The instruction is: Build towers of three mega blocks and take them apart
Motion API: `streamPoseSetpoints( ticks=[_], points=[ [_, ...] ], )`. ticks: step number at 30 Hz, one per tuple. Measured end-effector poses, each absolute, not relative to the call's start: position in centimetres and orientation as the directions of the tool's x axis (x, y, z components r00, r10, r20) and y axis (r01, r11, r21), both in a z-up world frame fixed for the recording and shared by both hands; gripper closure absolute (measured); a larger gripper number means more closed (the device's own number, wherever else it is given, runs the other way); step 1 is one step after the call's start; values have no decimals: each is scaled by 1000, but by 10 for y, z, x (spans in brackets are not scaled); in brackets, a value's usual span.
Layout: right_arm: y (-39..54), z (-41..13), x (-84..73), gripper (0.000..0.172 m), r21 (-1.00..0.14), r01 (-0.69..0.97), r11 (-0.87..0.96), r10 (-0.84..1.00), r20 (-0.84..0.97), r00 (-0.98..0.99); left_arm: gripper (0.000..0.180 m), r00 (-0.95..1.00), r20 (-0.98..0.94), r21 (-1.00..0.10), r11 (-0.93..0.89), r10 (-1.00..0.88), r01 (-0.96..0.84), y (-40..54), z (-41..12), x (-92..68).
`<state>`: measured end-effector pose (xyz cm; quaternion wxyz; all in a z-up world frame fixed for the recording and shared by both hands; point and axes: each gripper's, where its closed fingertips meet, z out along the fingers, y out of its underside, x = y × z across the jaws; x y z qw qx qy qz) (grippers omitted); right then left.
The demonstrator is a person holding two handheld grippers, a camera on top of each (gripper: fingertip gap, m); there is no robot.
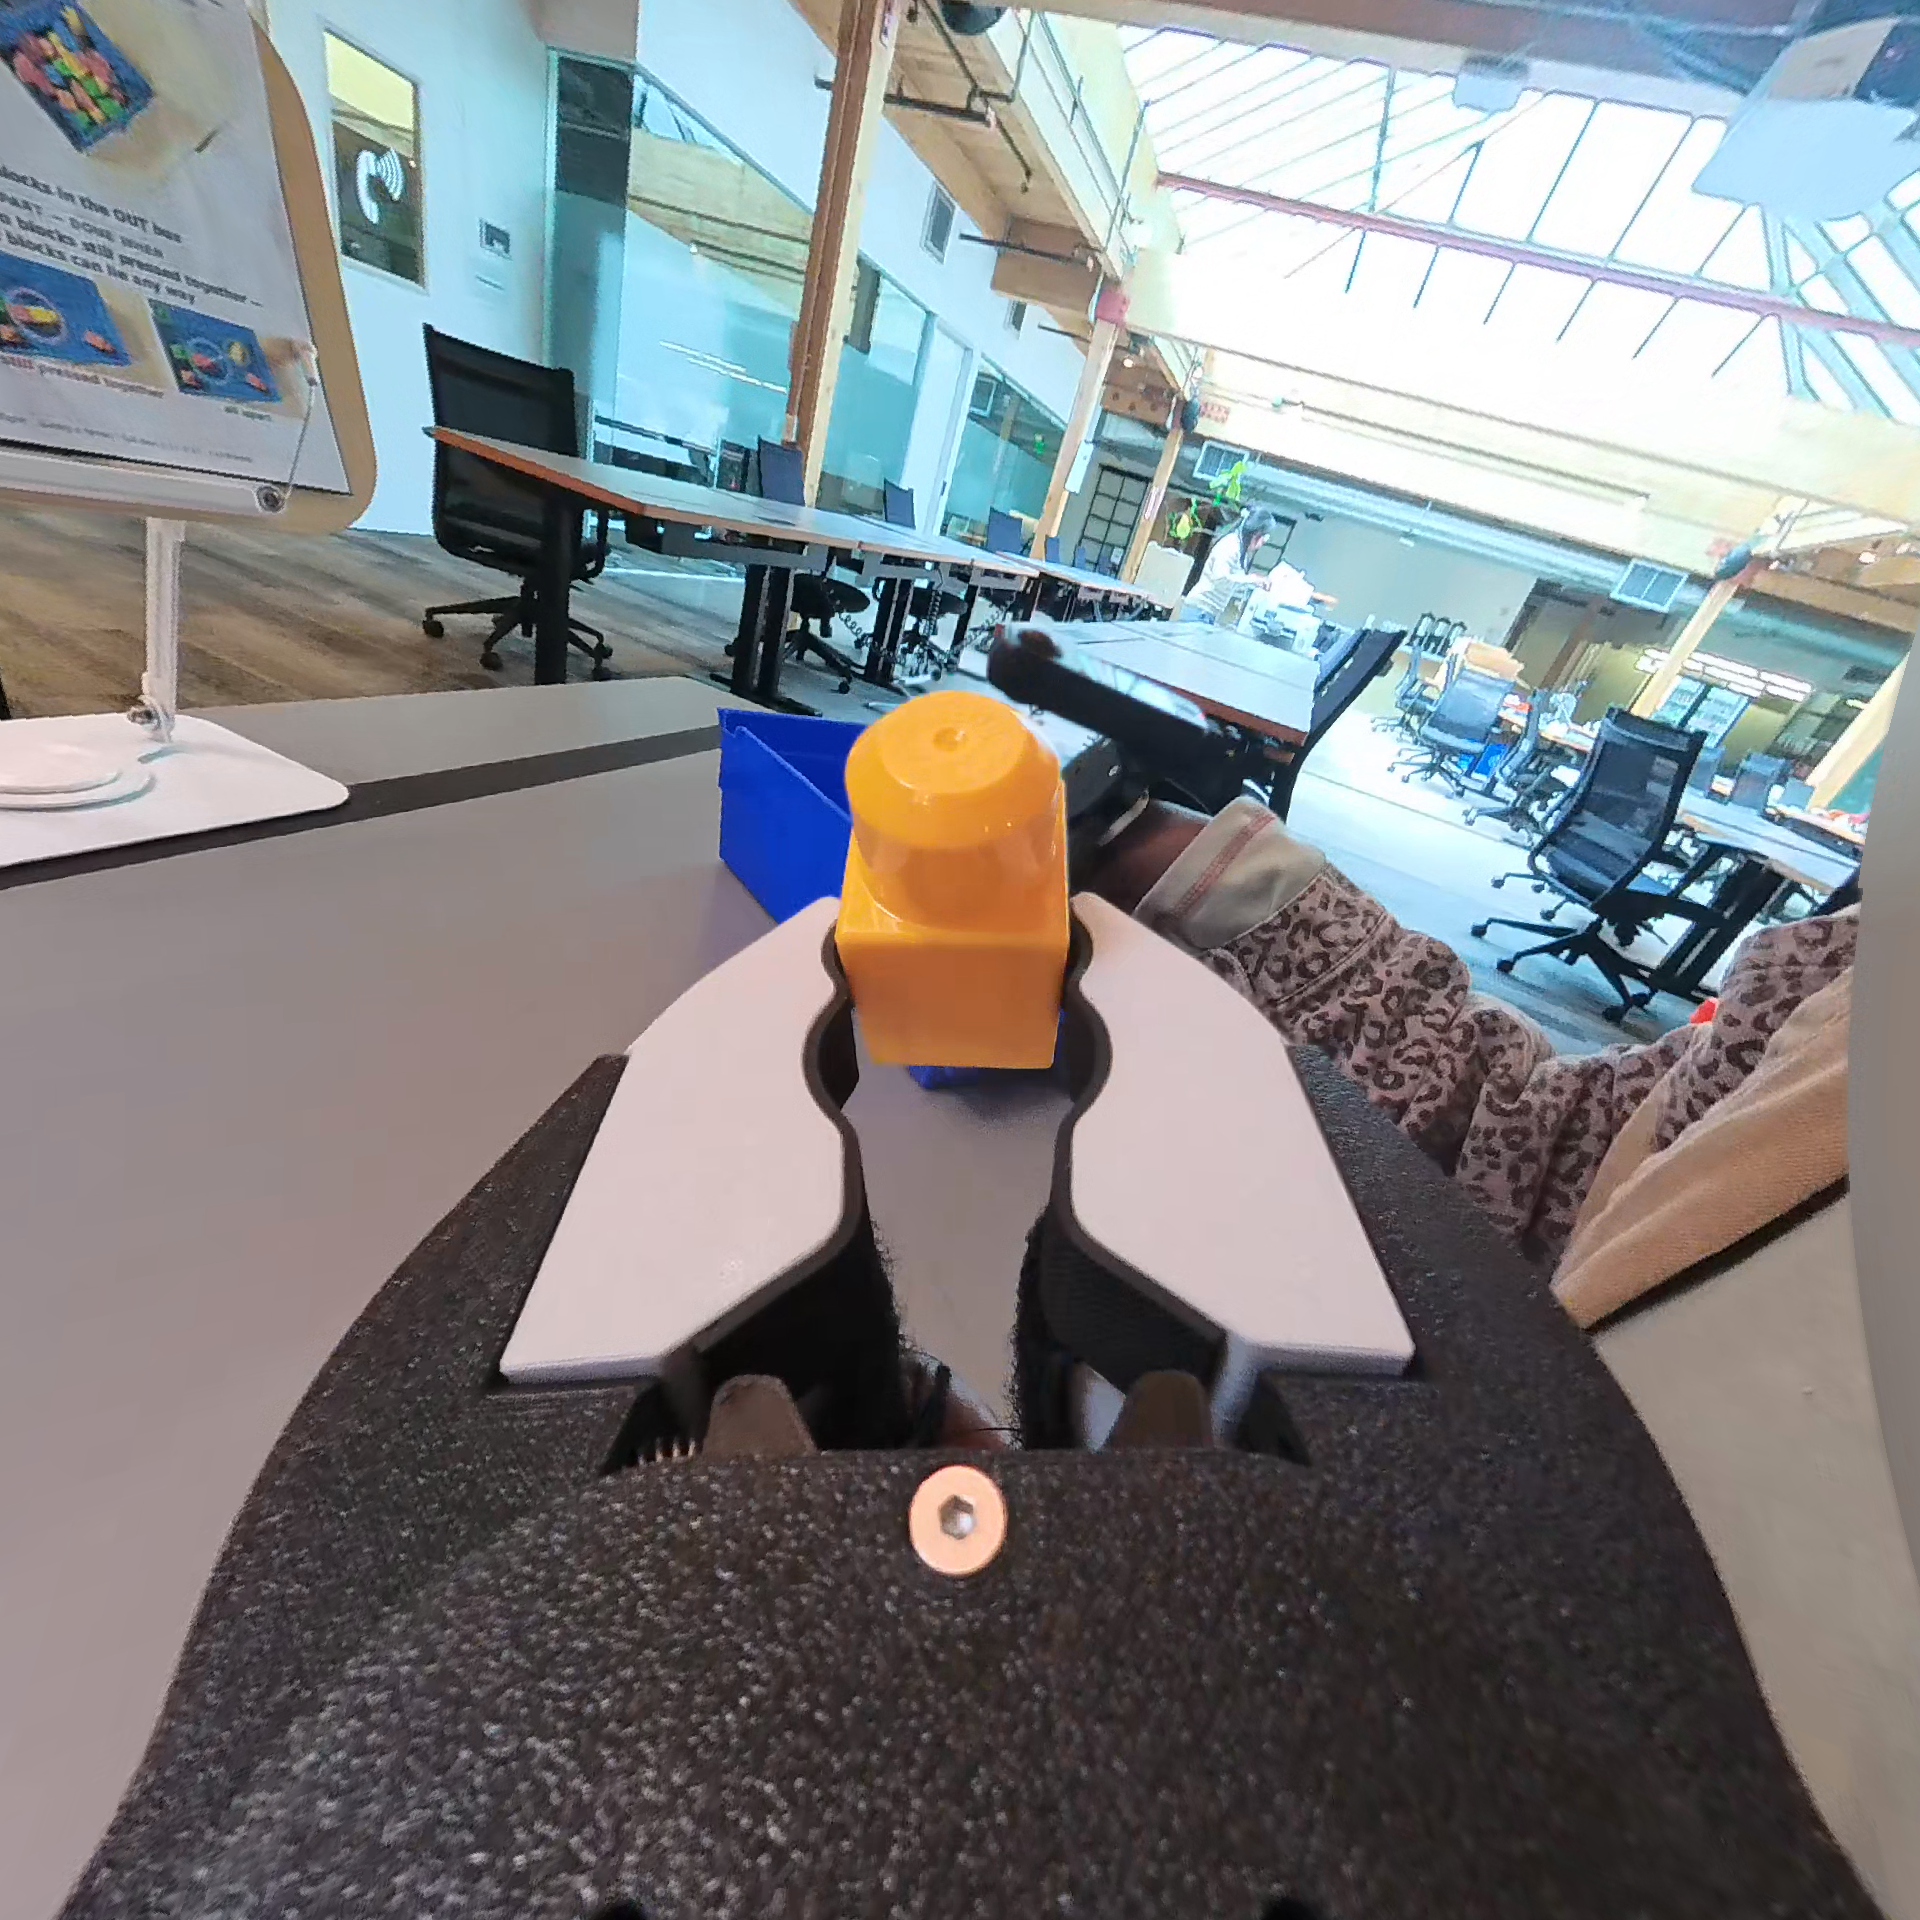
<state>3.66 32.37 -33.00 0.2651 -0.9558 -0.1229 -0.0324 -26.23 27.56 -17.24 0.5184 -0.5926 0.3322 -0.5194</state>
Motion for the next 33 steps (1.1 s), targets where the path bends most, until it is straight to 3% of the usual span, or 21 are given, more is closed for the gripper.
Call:
streamPoseSetpoints(
  ticks=[3,5,9,13,18,24,29,33],
  points=[
    [333,-300,32,115,-623,243,-744,202,137,970,144,231,279,-959,-258,-932,115,275,-178,-260],
    [340,-261,10,108,-764,263,-590,262,128,957,144,207,291,-956,-280,-934,85,272,-184,-257],
    [309,-166,-104,113,-982,142,-126,672,21,741,144,175,253,-963,-264,-952,-45,261,-201,-244],
    [246,-138,-202,114,-999,11,-44,942,-38,334,144,127,188,-960,-210,-974,-188,245,-221,-232],
    [232,-180,-252,113,-980,166,-109,978,-76,194,144,73,133,-952,-148,-988,-269,229,-229,-224],
    [234,-184,-258,129,-981,135,-137,977,-111,184,144,60,111,-943,-124,-992,-309,225,-233,-223],
    [230,-193,-256,143,-973,208,-106,983,-70,171,144,48,95,-940,-105,-994,-323,222,-235,-222],
    [264,-171,-213,143,-979,195,-55,902,35,431,115,185,28,-942,-88,-982,-325,246,-227,-238]
  ],
)
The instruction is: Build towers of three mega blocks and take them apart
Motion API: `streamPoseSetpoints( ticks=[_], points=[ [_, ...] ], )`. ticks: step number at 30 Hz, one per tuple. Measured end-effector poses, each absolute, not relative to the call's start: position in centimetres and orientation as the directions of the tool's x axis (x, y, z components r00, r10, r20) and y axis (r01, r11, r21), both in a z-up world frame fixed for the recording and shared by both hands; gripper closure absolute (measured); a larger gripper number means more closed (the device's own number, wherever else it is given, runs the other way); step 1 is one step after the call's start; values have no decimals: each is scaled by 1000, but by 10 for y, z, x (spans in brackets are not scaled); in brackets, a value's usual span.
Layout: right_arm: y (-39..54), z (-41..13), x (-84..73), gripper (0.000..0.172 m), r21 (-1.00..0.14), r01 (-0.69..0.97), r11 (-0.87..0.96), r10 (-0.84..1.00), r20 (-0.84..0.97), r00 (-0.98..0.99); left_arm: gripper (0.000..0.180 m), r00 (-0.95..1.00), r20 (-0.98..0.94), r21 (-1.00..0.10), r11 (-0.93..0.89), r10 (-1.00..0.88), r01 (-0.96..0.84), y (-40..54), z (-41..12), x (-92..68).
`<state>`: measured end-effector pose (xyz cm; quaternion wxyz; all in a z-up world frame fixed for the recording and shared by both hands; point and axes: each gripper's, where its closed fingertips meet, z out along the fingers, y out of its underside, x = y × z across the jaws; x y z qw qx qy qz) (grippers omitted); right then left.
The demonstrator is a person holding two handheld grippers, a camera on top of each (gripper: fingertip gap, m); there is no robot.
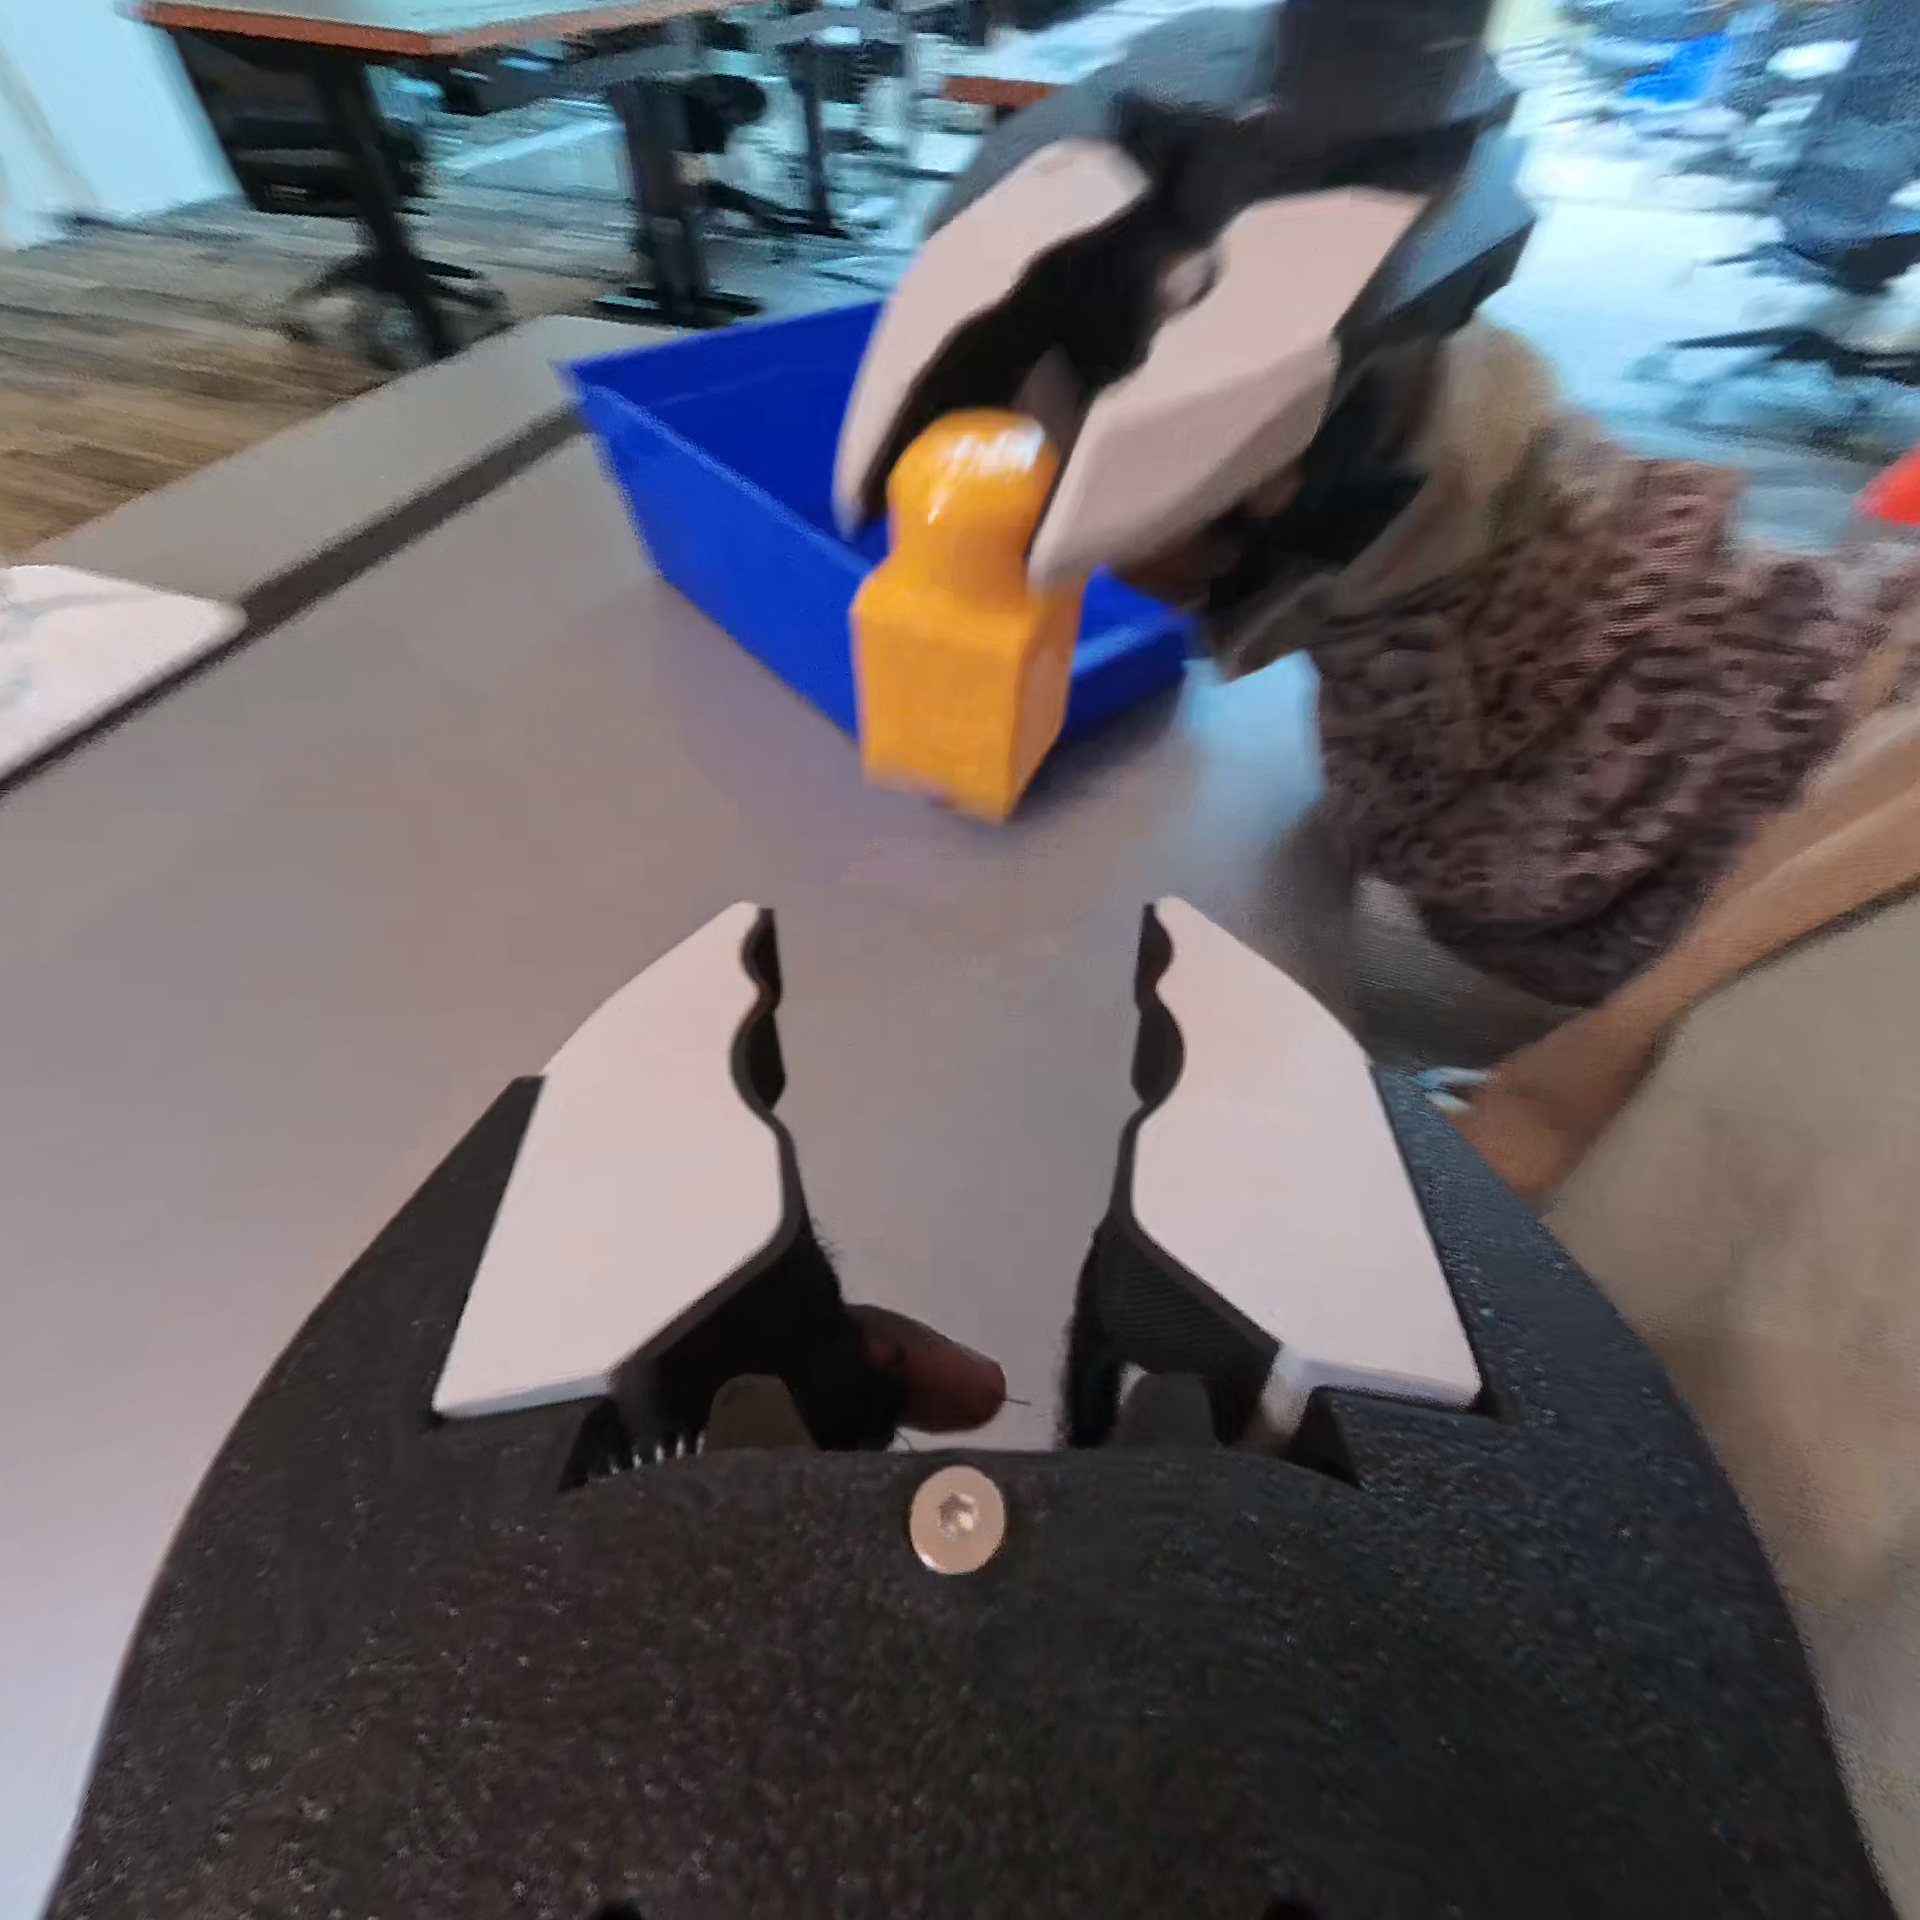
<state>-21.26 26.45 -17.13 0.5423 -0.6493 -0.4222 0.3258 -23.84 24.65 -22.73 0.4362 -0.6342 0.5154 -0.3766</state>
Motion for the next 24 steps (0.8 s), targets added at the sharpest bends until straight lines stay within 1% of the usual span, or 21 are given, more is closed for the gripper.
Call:
streamPoseSetpoints(
  ticks=[2,4,6,7,8,9,10,13,18,24],
  points=[
    [296,-158,-153,143,-981,184,-67,731,77,678,108,364,-41,-955,-71,-930,-288,276,-211,-262],
    [323,-168,-74,143,-951,267,-154,448,174,877,102,562,-61,-975,-70,-825,-209,306,-189,-295],
    [334,-197,2,143,-864,365,-348,198,313,929,97,697,-81,-984,-55,-713,-171,325,-172,-331],
    [334,-216,33,143,-803,380,-458,116,370,922,98,739,-103,-984,-42,-666,-175,330,-166,-348],
    [330,-238,56,143,-737,362,-571,74,393,917,99,768,-122,-982,-36,-628,-186,334,-162,-363],
    [326,-259,71,143,-674,323,-665,58,384,921,100,791,-133,-980,-40,-597,-195,336,-159,-376],
    [324,-276,76,143,-637,289,-714,60,356,933,100,812,-135,-979,-49,-568,-197,337,-156,-390],
    [327,-296,78,142,-613,240,-752,58,301,952,104,865,-122,-983,-60,-487,-172,340,-146,-425],
    [326,-308,74,143,-574,256,-778,102,287,953,106,915,-115,-980,-104,-386,-167,342,-146,-471],
    [322,-319,76,142,-519,256,-815,108,298,948,108,956,-159,-962,-179,-248,-206,343,-155,-524]
  ],
)
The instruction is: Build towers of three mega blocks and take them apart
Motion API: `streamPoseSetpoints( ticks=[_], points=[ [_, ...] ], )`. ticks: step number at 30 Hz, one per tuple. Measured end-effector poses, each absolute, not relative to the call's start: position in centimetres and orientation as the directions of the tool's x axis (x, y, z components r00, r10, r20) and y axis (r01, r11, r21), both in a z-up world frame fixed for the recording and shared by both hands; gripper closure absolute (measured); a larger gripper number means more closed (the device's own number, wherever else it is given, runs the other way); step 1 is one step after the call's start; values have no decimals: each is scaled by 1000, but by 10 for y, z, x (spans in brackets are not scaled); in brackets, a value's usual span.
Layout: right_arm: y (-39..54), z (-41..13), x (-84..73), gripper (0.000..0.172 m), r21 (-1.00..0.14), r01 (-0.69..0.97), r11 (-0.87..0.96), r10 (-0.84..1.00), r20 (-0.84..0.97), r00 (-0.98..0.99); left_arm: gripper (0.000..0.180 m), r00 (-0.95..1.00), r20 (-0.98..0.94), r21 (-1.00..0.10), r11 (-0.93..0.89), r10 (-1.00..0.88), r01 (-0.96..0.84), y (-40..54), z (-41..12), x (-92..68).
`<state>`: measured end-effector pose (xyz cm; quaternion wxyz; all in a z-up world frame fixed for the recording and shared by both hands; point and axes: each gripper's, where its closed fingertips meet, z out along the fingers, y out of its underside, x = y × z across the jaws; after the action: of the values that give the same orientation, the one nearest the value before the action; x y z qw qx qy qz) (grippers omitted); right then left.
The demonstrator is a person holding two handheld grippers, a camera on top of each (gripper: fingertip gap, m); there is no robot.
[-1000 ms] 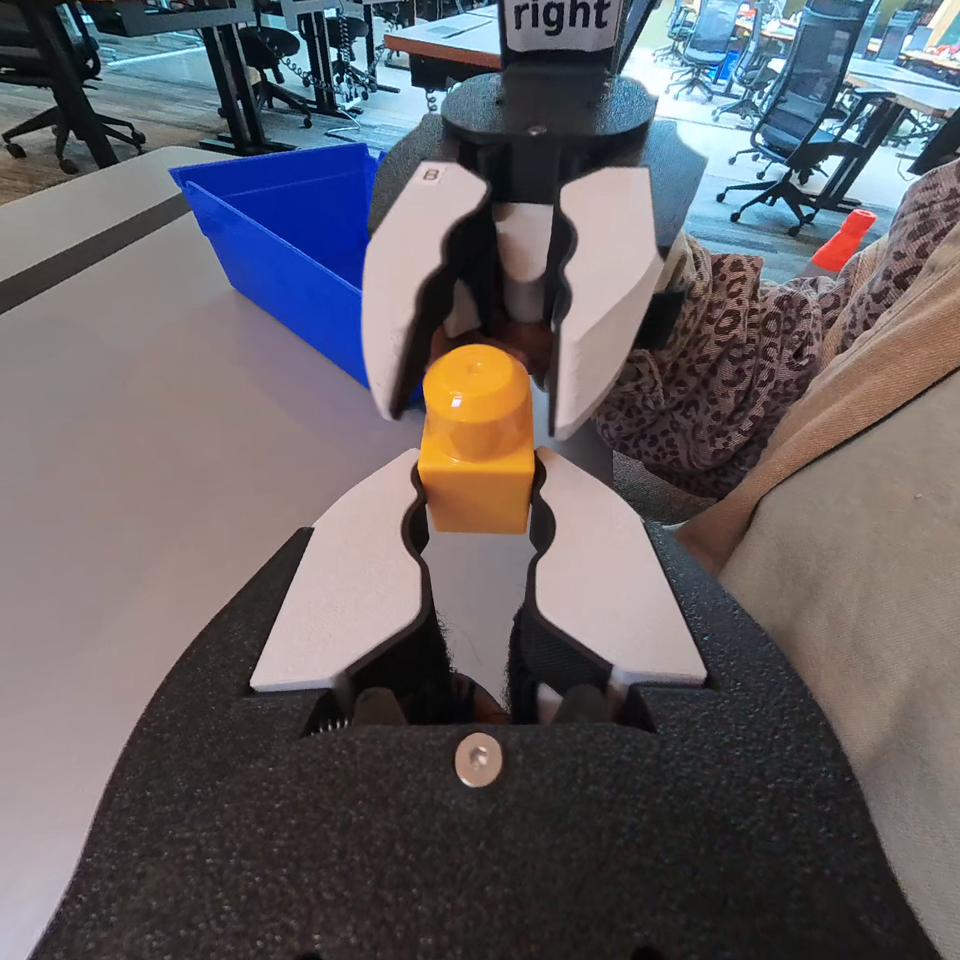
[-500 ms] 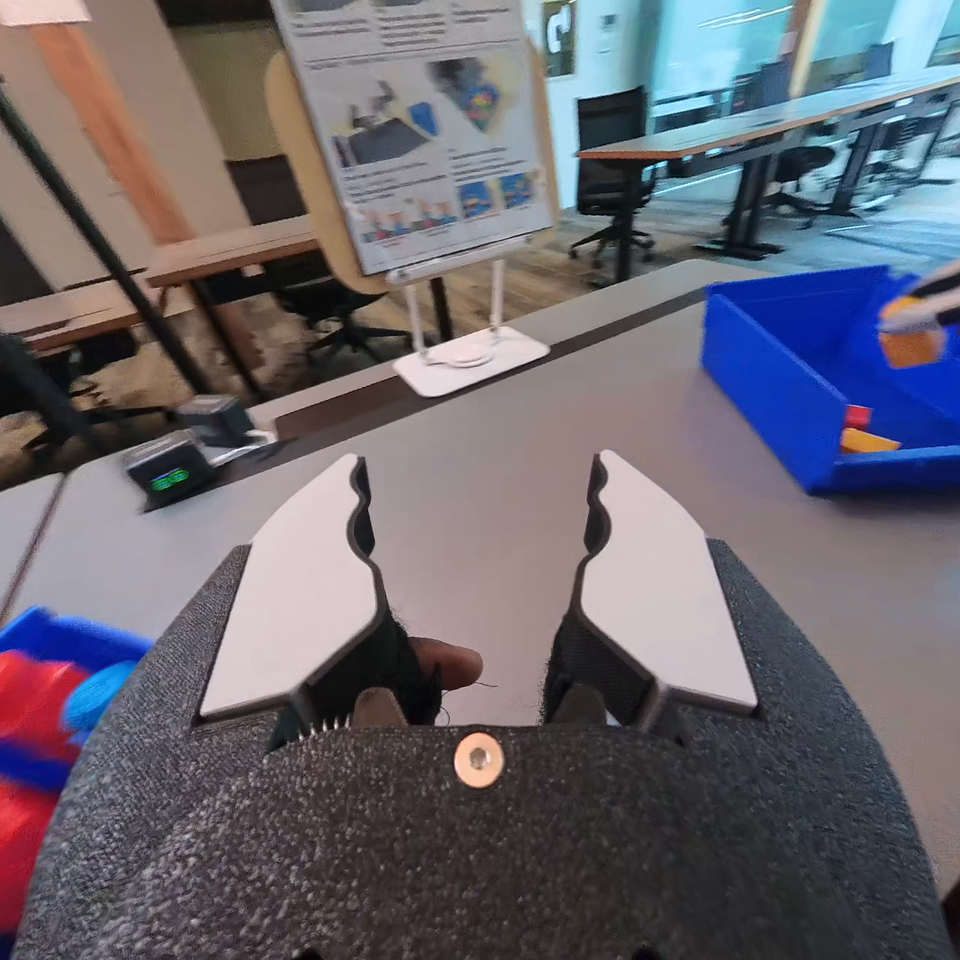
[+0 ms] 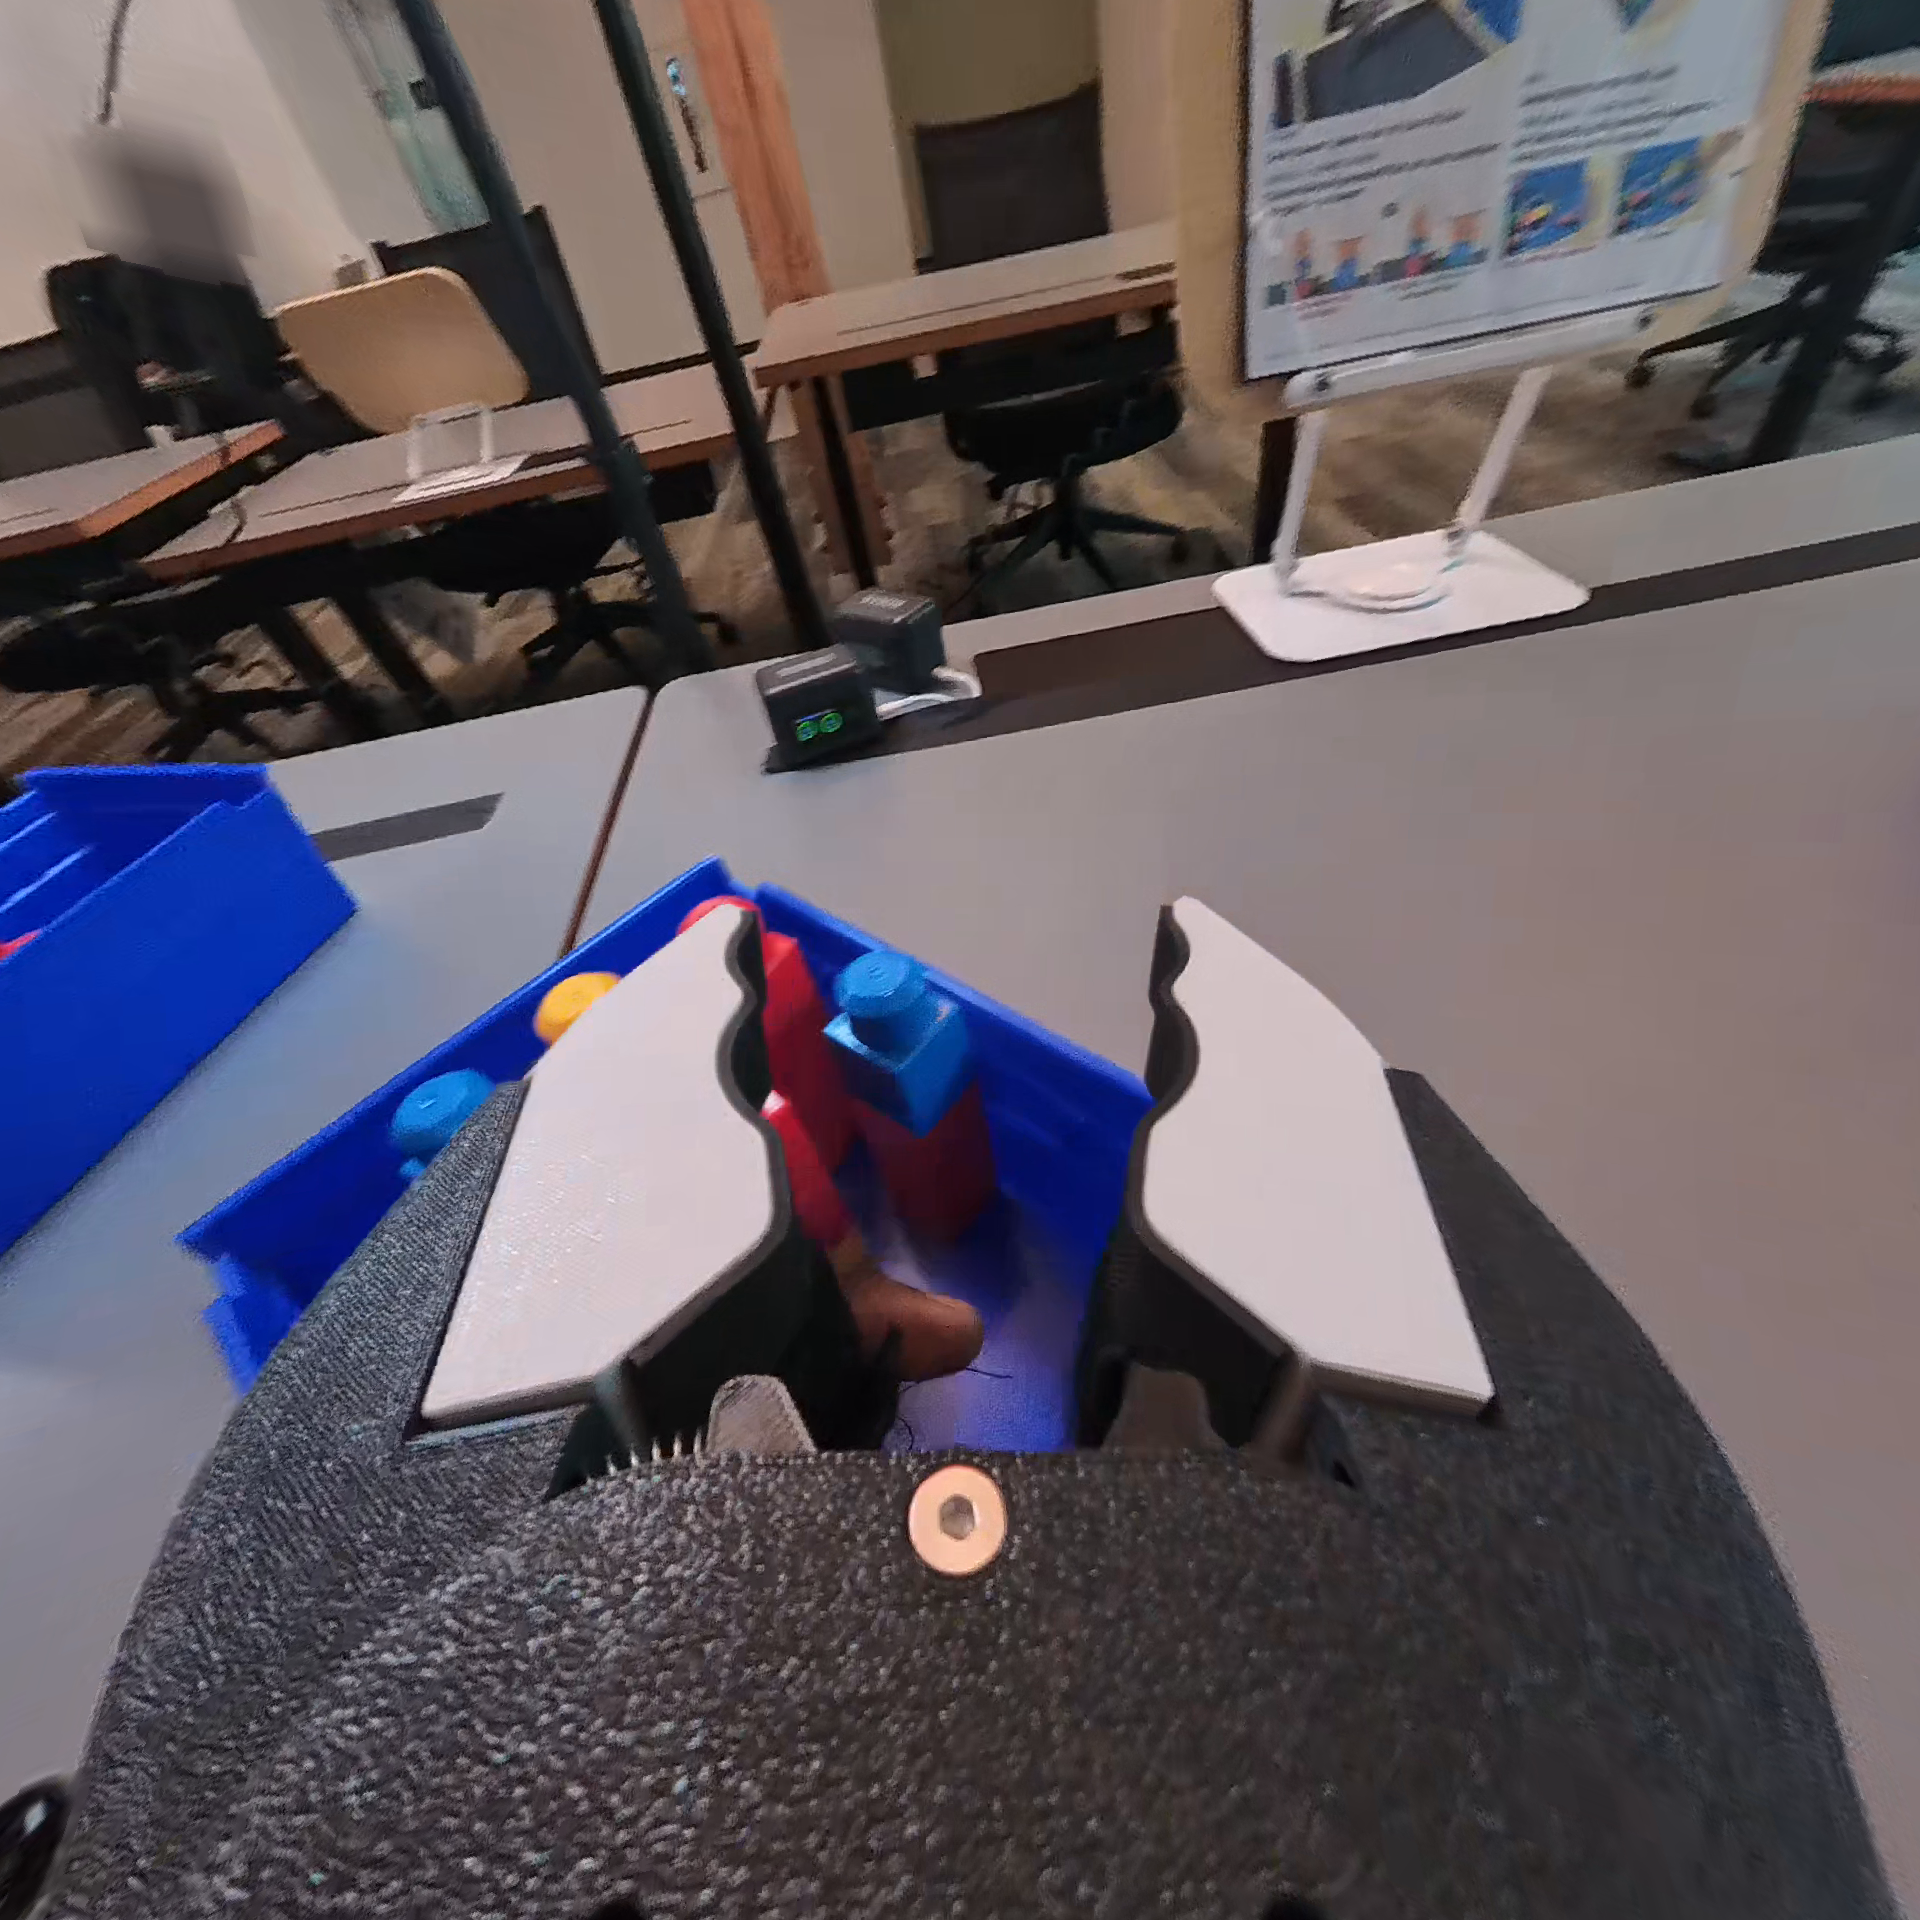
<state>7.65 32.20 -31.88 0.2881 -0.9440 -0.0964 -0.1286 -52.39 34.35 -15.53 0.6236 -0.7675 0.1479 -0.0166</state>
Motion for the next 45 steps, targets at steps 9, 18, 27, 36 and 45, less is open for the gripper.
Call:
streamPoseSetpoints(
  ticks=[9,18,27,36,45],
  points=[
    [328,-288,78,106,-635,220,-740,37,289,957,109,956,-293,-841,-473,-13,-264,334,-199,-607],
    [326,-271,72,112,-671,248,-699,46,304,952,107,975,-220,-744,-638,-42,-196,319,-235,-625],
    [327,-261,68,116,-687,281,-670,54,332,942,131,974,-208,-690,-691,-94,-214,322,-260,-628],
    [329,-203,-31,120,-883,339,-324,380,206,902,132,886,33,-999,-47,-462,13,303,-114,-528],
    [240,-126,-263,71,-924,-378,-57,961,-153,231,133,293,303,-801,-76,-907,594,274,-61,-384]
  ],
)
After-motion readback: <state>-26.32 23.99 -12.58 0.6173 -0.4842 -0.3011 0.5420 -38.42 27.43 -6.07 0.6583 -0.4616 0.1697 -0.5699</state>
